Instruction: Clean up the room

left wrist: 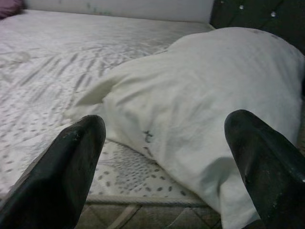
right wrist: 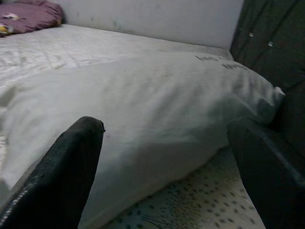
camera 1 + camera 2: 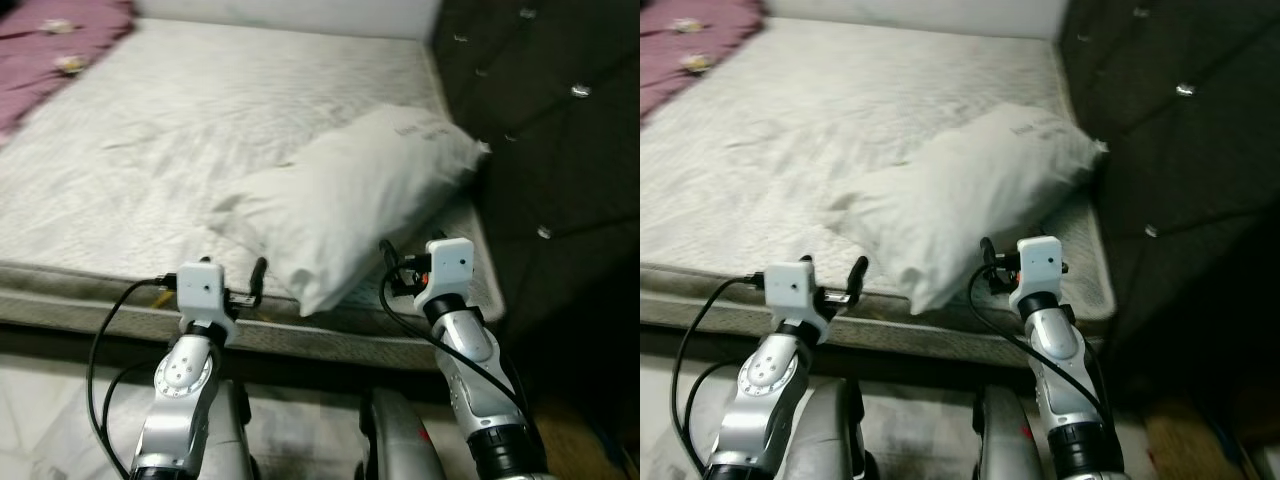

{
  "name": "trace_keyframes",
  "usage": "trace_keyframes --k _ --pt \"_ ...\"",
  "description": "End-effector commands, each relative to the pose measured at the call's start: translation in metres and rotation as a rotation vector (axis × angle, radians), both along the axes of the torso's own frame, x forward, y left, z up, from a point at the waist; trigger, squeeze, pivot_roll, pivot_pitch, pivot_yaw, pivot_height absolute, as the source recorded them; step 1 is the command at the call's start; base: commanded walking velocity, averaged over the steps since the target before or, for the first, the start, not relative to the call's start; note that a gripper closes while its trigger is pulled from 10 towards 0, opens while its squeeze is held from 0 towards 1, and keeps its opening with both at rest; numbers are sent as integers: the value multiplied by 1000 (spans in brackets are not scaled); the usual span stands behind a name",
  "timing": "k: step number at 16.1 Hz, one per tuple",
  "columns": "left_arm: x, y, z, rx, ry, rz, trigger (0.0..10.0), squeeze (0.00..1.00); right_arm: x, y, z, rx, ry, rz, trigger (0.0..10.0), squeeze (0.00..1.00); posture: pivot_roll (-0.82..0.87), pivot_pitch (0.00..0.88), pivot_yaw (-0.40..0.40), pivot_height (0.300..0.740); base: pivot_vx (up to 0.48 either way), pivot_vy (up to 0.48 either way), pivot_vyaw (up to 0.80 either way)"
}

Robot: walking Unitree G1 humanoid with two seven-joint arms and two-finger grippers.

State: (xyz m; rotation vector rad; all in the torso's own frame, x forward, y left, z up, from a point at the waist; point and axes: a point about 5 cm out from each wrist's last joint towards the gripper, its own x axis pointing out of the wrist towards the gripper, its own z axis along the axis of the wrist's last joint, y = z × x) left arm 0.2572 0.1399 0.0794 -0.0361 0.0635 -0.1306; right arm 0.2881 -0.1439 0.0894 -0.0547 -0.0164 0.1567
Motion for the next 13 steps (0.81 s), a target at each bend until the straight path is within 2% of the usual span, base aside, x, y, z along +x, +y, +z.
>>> trace_keyframes --k 1,4,6,13 --pt "0 2 2 4 -1 3 10000 0 1 -2 1 -7 -5 -5 10000 0 -41 40 -24 601 0 0 0" --pt "1 2 6 -3 -20 -13 10000 0 2 -2 3 -15 -7 -4 10000 0 -33 53 -22 601 120 0 0" --pt "-3 5 3 -3 -14 -19 10000 0 1 -2 2 -14 -6 -13 10000 0 -34 42 -19 601 480 0 0" --pt "4 0 4 -10 -19 -33 10000 0 7 -4 3 -23 -13 -23 10000 0 -42 23 -18 601 474 0 0"
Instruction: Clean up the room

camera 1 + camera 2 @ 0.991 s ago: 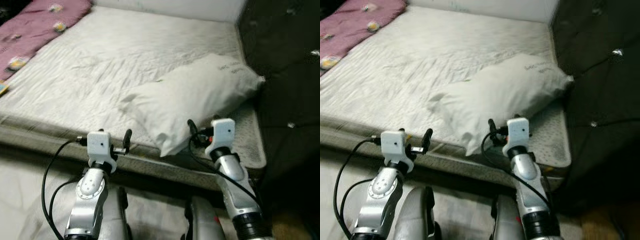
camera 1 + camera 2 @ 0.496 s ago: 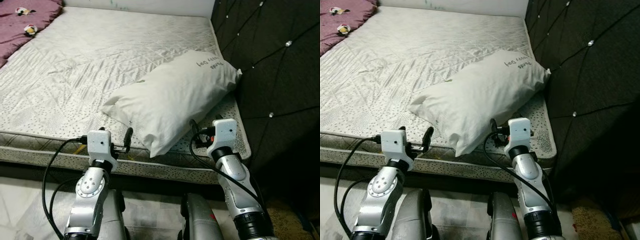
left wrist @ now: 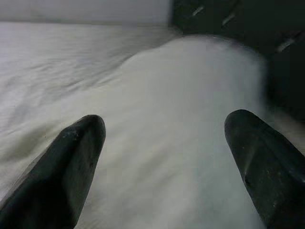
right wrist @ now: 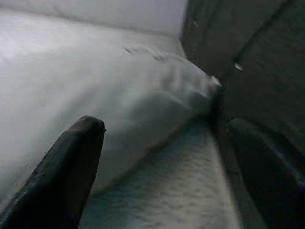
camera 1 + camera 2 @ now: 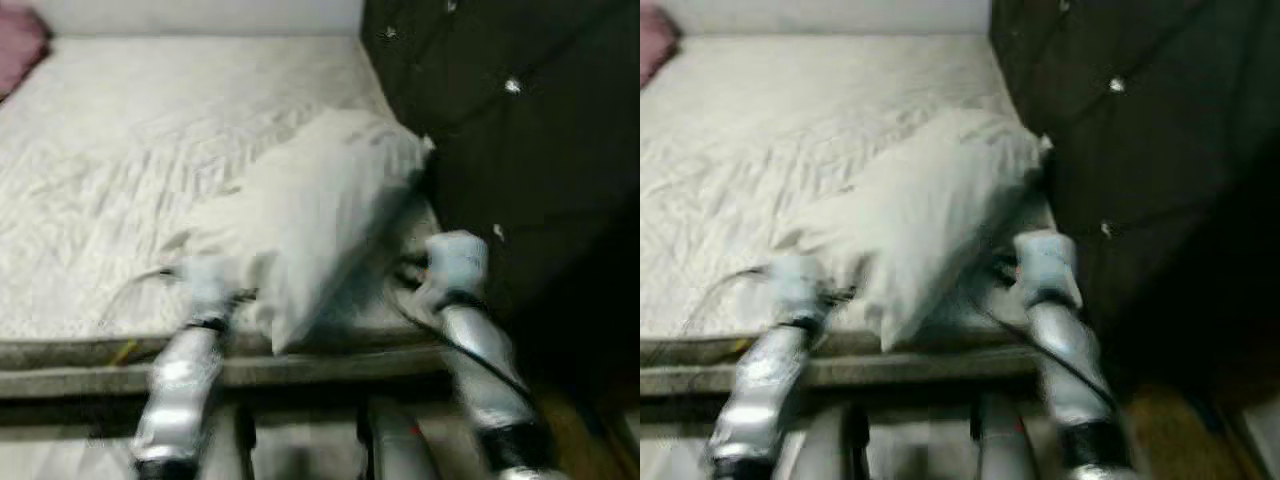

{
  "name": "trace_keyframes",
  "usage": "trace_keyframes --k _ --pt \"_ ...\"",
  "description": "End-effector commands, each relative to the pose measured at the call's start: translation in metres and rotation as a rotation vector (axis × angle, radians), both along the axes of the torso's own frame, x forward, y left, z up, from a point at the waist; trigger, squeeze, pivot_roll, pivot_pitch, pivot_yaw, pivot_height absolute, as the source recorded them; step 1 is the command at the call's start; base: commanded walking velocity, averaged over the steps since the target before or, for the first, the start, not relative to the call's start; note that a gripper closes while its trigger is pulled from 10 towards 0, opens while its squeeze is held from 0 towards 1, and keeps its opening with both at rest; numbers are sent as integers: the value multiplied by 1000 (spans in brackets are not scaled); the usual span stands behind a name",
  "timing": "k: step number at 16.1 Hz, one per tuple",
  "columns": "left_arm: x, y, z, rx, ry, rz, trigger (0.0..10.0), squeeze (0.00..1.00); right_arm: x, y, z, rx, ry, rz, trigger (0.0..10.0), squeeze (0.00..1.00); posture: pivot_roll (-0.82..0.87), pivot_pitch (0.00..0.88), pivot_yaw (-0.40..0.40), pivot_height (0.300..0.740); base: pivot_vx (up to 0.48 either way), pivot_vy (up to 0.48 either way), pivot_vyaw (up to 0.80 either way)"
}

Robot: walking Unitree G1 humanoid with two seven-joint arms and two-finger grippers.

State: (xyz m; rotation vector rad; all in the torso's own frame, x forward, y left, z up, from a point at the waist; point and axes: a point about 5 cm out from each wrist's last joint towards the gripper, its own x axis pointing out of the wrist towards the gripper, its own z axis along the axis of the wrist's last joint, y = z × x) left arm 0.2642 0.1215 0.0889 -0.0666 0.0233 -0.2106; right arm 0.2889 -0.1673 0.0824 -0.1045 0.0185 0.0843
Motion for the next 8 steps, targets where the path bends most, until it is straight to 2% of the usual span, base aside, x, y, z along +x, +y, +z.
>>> trace_keyframes --k 1,6,8 --pt "-3 19 -7 28 38 60 10000 0 5 20 9 27 -39 56 10000 0 -43 24 -17 601 281 0 0" --pt "-7 26 -11 88 62 111 10000 0 1 24 0 23 8 93 10000 0 -37 19 -16 596 0 0 0" --pt "-11 33 -12 114 68 155 10000 0 1 25 -4 22 24 109 10000 0 -37 19 -16 566 0 0 0"
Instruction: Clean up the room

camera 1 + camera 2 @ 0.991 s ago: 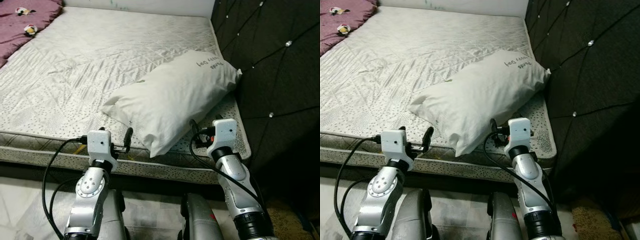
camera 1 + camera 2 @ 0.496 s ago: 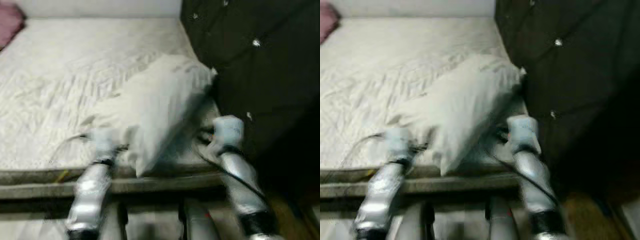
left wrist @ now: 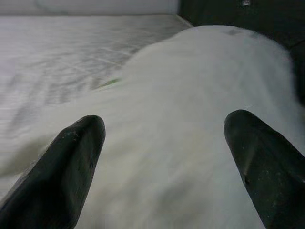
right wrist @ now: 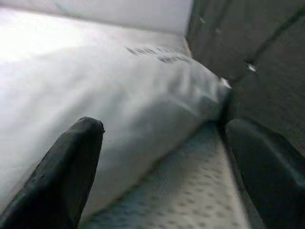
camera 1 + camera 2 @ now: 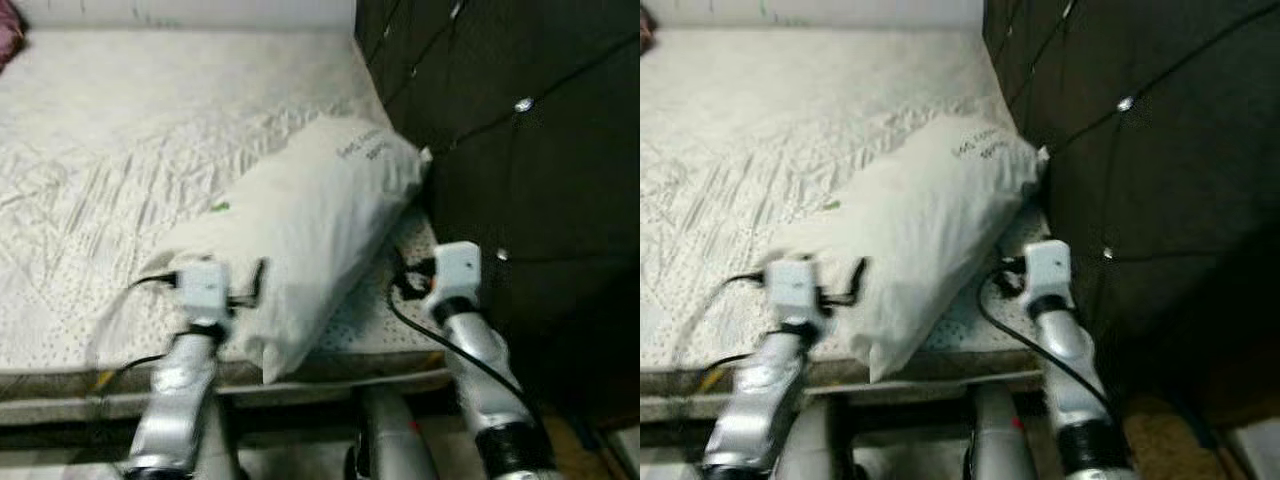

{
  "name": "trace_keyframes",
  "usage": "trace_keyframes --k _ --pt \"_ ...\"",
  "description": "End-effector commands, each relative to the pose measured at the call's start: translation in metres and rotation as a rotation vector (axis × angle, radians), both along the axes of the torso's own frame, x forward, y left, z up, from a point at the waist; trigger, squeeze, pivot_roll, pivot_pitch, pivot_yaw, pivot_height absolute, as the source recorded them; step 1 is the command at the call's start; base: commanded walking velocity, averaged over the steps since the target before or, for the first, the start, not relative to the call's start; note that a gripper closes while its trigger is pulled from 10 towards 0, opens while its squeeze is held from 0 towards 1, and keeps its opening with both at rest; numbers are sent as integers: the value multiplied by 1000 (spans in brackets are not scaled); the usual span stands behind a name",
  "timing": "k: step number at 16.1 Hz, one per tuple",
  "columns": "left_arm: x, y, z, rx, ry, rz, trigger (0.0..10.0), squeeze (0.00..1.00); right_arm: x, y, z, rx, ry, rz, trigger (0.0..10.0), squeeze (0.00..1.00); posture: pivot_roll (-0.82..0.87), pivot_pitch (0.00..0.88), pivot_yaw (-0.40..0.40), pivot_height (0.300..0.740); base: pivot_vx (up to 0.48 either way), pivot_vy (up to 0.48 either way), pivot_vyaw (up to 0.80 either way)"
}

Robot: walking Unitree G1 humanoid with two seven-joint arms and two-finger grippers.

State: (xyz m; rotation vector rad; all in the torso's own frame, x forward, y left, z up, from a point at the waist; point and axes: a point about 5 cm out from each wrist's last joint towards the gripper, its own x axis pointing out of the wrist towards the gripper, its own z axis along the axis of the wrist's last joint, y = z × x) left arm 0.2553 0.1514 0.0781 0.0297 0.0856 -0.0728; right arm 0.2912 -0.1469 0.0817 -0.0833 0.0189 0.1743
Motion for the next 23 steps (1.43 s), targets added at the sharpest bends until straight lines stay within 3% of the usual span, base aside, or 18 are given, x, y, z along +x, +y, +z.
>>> trace_keyframes --k 1,5,10,11,15,17,19,20,23 --pt "-3 5 -1 22 10 34 10000 0 -1 7 -5 2 23 34 10000 0 -24 18 -18 556 0 0 0" --pt "-10 16 2 83 16 115 10000 0 -1 16 -14 -25 105 163 10000 0 -3 21 -18 536 0 0 0" --pt "-28 34 3 135 40 210 10000 0 -5 27 -32 -153 283 494 10000 0 48 51 -28 536 0 0 0" --pt "-32 38 3 149 46 225 10000 0 -8 31 -31 -153 309 580 10000 0 48 51 -28 536 0 0 0" --pt "-49 47 2 168 85 238 10000 0 -2 45 -12 -77 312 716 10000 0 80 85 -31 536 0 0 0" --pt "-56 50 -3 167 119 243 10000 0 6 56 -1 -24 298 708 10000 0 83 89 -36 536 0 0 0" --pt "-55 50 -4 167 123 236 10000 0 11 66 2 3 303 661 10000 0 85 85 -35 536 0 0 0" --pt "-53 49 -2 163 122 234 10000 0 11 72 1 -35 314 653 10000 0 86 83 -35 536 0 0 0" --pt "-51 46 -1 157 124 223 10000 0 8 81 -3 -28 359 646 10000 0 91 78 -32 536 0 0 0"
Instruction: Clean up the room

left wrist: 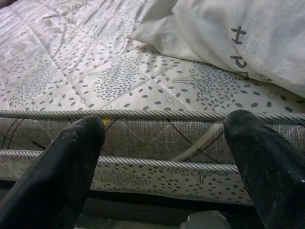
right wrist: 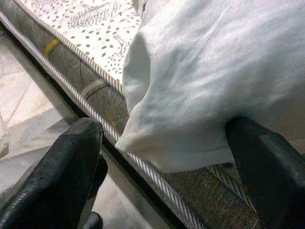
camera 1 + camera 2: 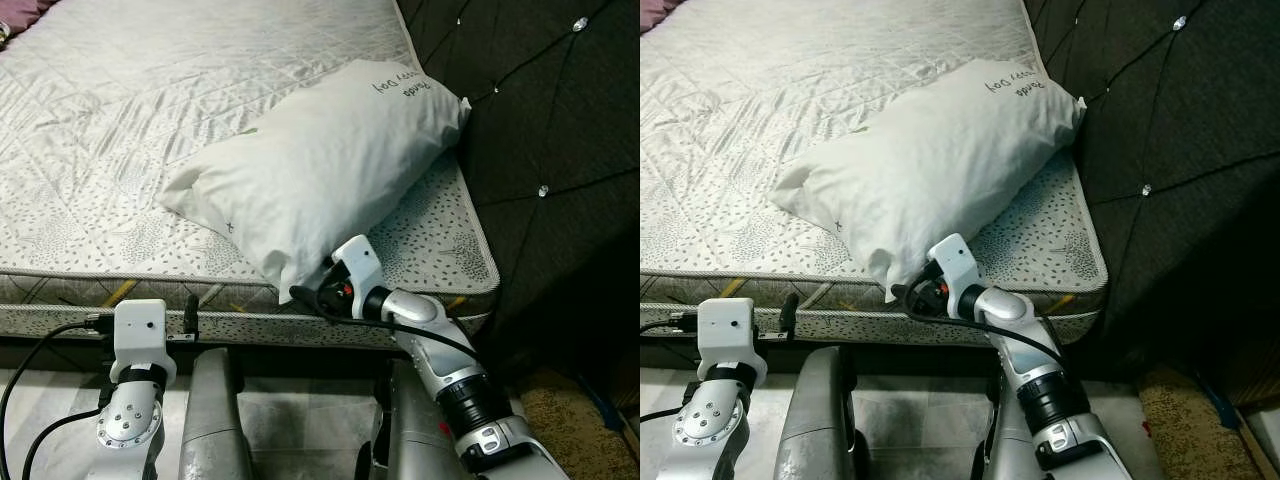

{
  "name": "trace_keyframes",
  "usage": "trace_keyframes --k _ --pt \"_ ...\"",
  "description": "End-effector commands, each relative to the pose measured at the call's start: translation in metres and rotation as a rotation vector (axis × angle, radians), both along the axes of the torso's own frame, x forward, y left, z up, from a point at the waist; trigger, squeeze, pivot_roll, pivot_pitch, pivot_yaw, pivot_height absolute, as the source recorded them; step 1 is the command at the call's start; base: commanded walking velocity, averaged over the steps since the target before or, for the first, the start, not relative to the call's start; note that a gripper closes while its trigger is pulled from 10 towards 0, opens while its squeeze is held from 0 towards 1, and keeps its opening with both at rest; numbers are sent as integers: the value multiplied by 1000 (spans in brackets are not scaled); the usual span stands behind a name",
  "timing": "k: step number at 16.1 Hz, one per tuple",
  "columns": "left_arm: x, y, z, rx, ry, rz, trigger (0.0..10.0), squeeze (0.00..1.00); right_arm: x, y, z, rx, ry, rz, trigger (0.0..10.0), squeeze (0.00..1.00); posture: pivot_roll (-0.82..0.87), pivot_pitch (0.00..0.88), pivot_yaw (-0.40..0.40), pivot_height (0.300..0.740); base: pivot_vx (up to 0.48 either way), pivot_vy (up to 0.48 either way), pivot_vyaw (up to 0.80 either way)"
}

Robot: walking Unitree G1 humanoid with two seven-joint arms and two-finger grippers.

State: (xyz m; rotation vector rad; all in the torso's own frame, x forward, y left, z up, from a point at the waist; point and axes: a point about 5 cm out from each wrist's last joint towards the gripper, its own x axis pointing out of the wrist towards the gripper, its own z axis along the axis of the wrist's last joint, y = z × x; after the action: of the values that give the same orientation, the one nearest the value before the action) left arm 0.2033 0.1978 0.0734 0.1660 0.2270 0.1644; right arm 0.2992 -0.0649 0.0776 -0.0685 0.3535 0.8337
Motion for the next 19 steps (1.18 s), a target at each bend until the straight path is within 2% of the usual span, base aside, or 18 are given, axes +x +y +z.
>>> trace_keyframes --k 1,4,5,7,8,9,10,14,16,19 --pt "1 -1 5 -3 -6 -19 10000 0 -4 9 0 30 67 -20 10000 0 94 76 -32 536 0 0 0" --pt "1 -1 5 -7 -5 -29 10000 0 -4 18 1 80 114 -55 10000 0 96 67 -31 536 0 0 0" --pt "-3 0 1 -3 8 -29 10000 0 5 19 3 91 82 -159 10000 0 107 60 -32 536 0 0 0" --pt "-10 7 -4 -32 37 15 10000 0 10 21 1 93 75 -222 10000 0 120 61 -35 536 0 0 0" --pt "-12 13 -4 -35 33 33 10000 0 14 25 -2 119 109 -296 10000 0 129 78 -34 536 0 0 0" --pt "-12 13 -4 -34 29 34 10000 0 16 25 -2 127 111 -318 10000 0 129 78 -34 536 0 0 0" --pt "-9 15 3 -22 9 36 10000 0 22 29 7 186 115 -353 10000 0 145 79 -46 536 0 0 0" --pt "-3 19 19 -5 -49 55 10000 0 33 40 17 243 91 -356 10000 0 184 106 -65 536 0 0 -192" --pt "-3 16 21 -15 -57 64 10000 0 34 42 19 265 82 -368 10000 0 190 111 -64 536 0 0 -688" --pt "-3 9 22 -20 -51 29 10000 0 32 45 15 275 121 -345 10000 0 188 119 -54 536 0 0 0"
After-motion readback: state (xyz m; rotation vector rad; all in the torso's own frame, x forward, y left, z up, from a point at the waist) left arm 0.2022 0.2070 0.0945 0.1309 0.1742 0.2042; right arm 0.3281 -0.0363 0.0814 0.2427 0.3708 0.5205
